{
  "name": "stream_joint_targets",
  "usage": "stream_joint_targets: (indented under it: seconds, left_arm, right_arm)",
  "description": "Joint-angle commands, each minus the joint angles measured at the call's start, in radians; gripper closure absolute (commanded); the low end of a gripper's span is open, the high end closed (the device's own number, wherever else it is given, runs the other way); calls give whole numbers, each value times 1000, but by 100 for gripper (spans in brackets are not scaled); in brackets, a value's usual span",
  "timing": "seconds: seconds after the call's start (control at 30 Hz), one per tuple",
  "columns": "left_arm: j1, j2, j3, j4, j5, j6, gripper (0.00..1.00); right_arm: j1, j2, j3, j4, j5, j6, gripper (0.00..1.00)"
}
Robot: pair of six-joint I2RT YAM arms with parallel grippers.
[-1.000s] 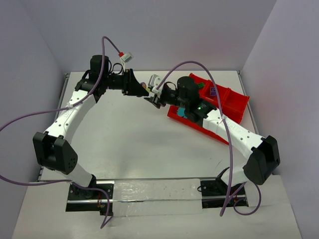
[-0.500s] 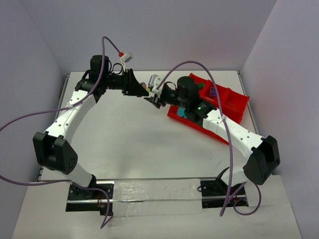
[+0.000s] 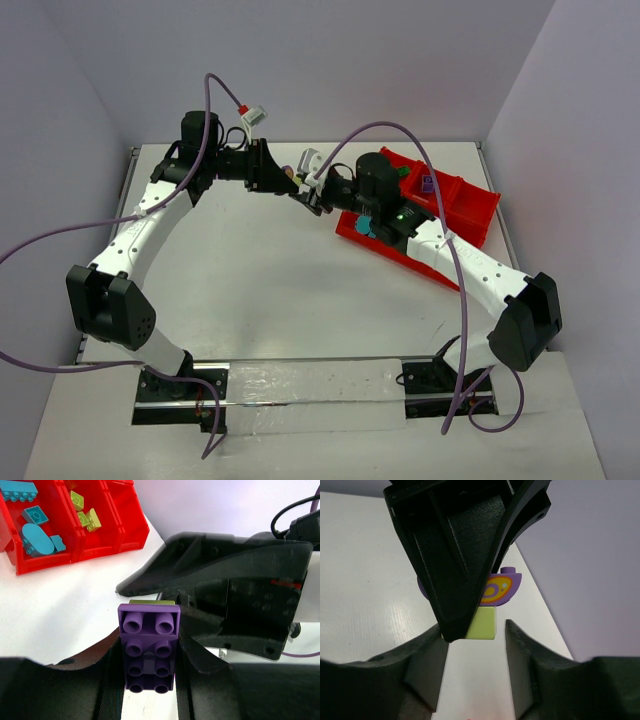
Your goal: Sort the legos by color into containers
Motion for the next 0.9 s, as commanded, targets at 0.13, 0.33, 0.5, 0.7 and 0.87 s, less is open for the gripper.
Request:
stream_joint_targets:
  seconds: [0.13,0.33,0.5,0.7,0.87]
  left_arm:
    - [0,-28,-10,35,18,17,100]
    - [0,-44,-10,41,8,28,52]
    - [0,-69,-18,68,21,24,1]
    - [7,-76,-17,55,-13,34,4]
    - [18,-93,-25,63,-21,31,15]
  right_arm:
    - [2,4,52,53,-1,17,79]
    - [3,2,45,61,3,22,100]
    - [3,-1,38,62,12,28,100]
    - [3,-1,32,59,23,28,100]
    - [2,-6,19,48,38,18,100]
